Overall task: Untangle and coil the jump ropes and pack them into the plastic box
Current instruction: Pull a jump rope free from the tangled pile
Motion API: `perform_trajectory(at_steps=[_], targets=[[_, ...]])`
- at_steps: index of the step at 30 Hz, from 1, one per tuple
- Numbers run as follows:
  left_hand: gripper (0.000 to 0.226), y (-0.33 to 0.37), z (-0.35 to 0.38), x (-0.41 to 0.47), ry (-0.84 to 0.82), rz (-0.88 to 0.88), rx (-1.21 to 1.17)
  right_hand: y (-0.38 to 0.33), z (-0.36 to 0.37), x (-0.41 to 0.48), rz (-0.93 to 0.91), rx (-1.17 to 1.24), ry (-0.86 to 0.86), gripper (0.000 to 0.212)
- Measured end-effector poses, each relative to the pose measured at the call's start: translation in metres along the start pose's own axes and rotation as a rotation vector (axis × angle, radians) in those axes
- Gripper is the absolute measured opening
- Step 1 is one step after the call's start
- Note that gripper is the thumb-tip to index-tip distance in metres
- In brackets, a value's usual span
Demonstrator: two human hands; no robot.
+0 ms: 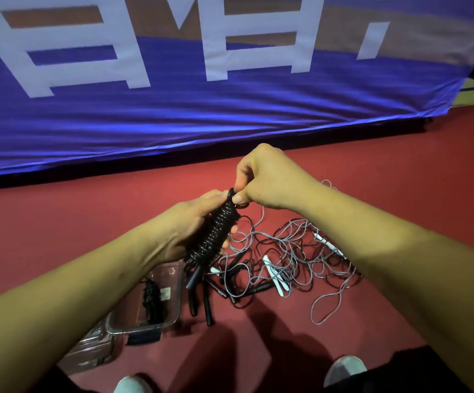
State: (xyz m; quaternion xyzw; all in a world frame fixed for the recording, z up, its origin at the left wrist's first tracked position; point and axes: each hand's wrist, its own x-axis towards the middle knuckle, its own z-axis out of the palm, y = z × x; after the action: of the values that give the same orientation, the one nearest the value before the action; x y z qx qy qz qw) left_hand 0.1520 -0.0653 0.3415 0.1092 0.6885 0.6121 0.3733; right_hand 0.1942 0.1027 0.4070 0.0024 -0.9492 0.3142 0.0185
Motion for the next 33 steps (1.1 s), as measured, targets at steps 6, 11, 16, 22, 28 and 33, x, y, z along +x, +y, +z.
perform_trajectory(at_steps=[6,11,16,22,28,33], targets=[[0.032,0.013,0.003,-0.005,-0.079,-0.034,-0.146,0.005,0.006,0.002,-0.149,0.048,0.053,0.023],[0.037,0.014,-0.001,-0.007,-0.088,-0.016,-0.177,0.011,0.017,0.005,-0.154,0.171,0.161,0.005],[0.040,0.012,-0.009,-0.012,-0.091,-0.020,-0.123,0.012,0.030,0.004,-0.076,0.323,0.148,0.019],[0.057,0.009,-0.026,-0.014,-0.054,0.030,0.111,0.014,0.038,0.008,0.005,0.642,-0.086,0.012],[0.040,0.005,-0.033,-0.015,-0.058,0.079,0.341,0.011,0.048,0.008,0.088,0.491,-0.057,0.011],[0.022,0.003,-0.038,-0.013,-0.060,0.094,0.257,0.008,0.057,0.022,0.348,0.801,0.186,0.022]])
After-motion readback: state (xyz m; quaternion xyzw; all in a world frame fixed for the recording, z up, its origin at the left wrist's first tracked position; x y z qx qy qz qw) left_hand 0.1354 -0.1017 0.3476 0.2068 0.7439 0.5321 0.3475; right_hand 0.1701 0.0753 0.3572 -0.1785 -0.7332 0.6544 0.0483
